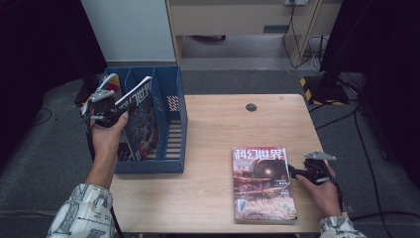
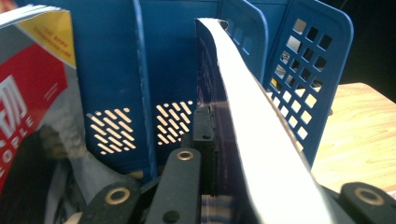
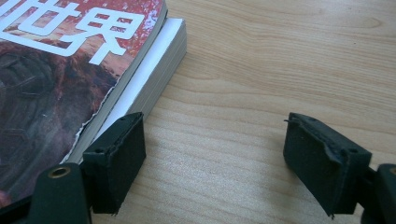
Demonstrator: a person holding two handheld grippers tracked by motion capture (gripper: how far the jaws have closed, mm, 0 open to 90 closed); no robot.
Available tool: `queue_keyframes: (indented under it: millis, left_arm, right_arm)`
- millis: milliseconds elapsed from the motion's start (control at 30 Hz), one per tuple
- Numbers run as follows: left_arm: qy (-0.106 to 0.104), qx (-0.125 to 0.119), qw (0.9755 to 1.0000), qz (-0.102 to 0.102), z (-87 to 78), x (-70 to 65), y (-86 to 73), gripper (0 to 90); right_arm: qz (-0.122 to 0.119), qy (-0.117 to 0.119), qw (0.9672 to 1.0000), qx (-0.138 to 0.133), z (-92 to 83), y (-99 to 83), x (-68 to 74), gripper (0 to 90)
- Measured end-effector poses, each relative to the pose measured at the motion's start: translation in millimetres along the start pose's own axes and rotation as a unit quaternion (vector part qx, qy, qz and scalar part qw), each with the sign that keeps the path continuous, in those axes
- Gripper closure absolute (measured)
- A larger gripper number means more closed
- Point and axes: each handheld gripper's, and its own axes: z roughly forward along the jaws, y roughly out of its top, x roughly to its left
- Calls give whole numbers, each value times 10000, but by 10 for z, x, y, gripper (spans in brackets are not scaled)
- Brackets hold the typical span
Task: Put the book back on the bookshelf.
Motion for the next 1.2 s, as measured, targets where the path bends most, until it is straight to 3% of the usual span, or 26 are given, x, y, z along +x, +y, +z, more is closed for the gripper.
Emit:
queue_keyframes:
  millis: [400,767,1200]
  left_arm:
    - [164,-53,9994,-310,-73,186,-100,817]
    - [200,-62,9993,-311,-126,201,-164,813]
    - [155,136,9995,-231,-175,178,-198,791]
  right_arm:
    - [2,0,10000,-1,0,-1,0,210]
    - [0,-3,10000,-8,0,-2,-1,210]
    - [6,-3,10000,-5,0,-2,0,210]
